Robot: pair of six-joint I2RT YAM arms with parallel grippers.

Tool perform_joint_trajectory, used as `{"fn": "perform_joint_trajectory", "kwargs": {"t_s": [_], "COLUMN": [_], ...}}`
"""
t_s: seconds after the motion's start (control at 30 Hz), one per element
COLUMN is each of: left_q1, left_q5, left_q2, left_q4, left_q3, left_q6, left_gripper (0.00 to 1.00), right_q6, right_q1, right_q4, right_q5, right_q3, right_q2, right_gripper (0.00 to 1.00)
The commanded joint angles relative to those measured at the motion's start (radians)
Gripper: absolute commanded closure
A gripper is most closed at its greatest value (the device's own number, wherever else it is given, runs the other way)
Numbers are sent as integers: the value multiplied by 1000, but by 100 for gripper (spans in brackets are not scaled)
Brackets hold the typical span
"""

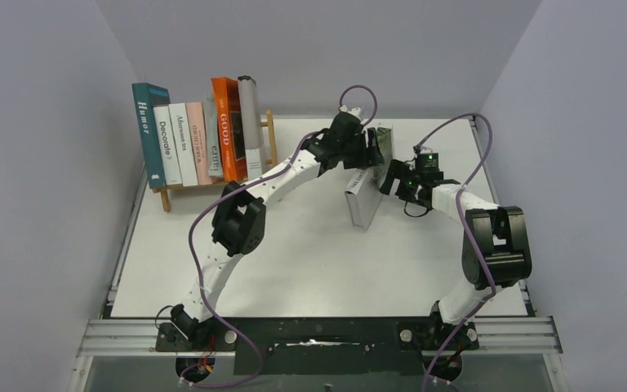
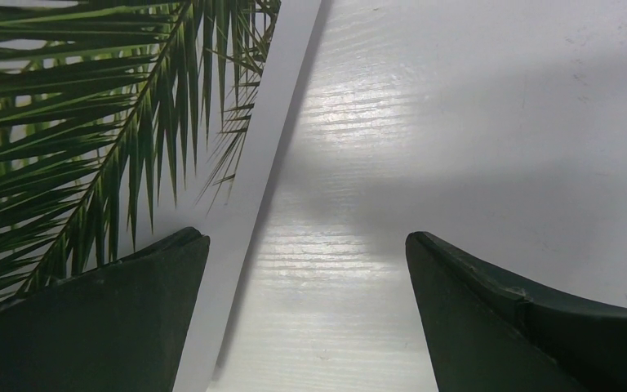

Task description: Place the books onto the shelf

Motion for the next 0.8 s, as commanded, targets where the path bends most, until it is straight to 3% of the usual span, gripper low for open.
{"fn": "perform_joint_trajectory", "kwargs": {"t_s": [0.0,0.23,0.33,0.43,0.77], "left_q1": [-7,-18,-21,-21,34], "left_q5": [1,-54,-47,-33,-137], "left_q2": [-28,-32,-31,-44,-246], "left_q4": [-60,-108,-92,-62,-18], "left_q3": [58,54,45,24,-27], "left_q6": [72,152,164,167,204], "left_gripper": [42,49,63,85,96], "right_q6": [12,9,9,6,5], "right_q1": [-2,-3,-3,-3,-40], "right_q4": [65,62,59,53,33], "right_q5": [-6,-5,-7,-2,29], "right_q3": [-7,2,7,11,-9], "right_q2": [-2,0,4,4,-72], "right_gripper": [1,1,1,1,1]}}
